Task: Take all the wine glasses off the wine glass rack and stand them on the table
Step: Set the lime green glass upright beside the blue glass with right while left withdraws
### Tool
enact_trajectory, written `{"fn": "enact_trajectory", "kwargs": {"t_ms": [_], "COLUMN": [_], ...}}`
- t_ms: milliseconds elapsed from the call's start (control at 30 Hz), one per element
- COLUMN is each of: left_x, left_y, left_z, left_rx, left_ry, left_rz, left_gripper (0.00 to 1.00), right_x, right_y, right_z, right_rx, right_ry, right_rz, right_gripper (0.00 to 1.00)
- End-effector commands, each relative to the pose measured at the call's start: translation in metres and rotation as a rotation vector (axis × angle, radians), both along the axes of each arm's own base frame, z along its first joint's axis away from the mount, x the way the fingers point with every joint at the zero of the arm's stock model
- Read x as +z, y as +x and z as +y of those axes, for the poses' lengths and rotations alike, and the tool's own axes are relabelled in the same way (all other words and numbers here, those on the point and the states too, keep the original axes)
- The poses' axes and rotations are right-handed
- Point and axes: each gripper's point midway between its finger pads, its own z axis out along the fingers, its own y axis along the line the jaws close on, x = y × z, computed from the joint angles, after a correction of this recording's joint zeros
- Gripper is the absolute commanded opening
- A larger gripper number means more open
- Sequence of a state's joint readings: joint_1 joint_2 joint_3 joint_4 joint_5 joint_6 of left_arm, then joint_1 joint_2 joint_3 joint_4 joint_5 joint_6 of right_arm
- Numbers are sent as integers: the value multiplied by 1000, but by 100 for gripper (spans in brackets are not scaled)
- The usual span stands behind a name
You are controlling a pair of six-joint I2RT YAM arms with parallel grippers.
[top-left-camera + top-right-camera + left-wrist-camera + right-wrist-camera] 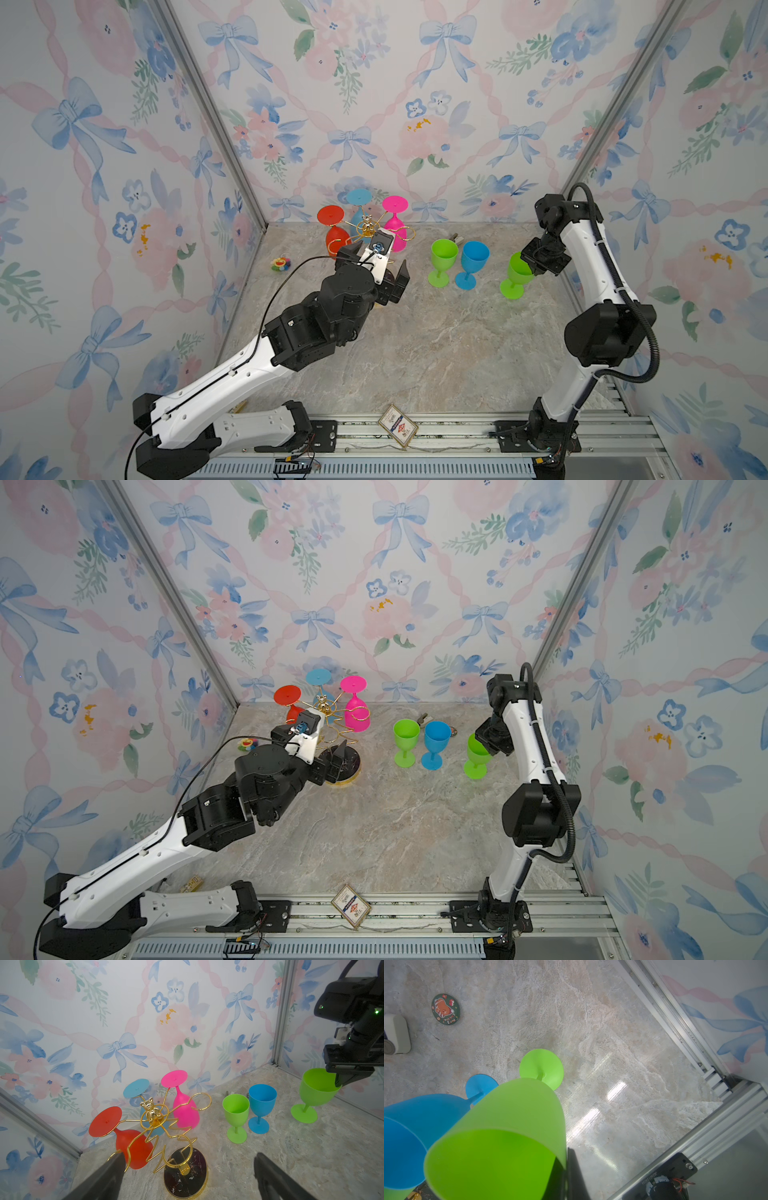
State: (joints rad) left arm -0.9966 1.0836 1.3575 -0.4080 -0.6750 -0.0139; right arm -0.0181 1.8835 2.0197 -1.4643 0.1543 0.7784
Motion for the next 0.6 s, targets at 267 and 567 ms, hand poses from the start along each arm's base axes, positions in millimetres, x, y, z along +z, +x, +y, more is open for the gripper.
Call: {"fn": "enact_trajectory", "kwargs": {"t_ms": [267,567], "left_x": [-2,0], "left_y": [42,72], "left_z": [52,116], "left_rx": [144,263], "left_ry": [-65,-134], "left_rz": [101,122], "left_gripper": [98,98], "right_x": [-3,-15], "right_y": [27,46], "right_z": [6,30], "right_rx": [20,50], "right_ry": [13,48], "right_rz": [-18,-2], "right_gripper": [0,0]}}
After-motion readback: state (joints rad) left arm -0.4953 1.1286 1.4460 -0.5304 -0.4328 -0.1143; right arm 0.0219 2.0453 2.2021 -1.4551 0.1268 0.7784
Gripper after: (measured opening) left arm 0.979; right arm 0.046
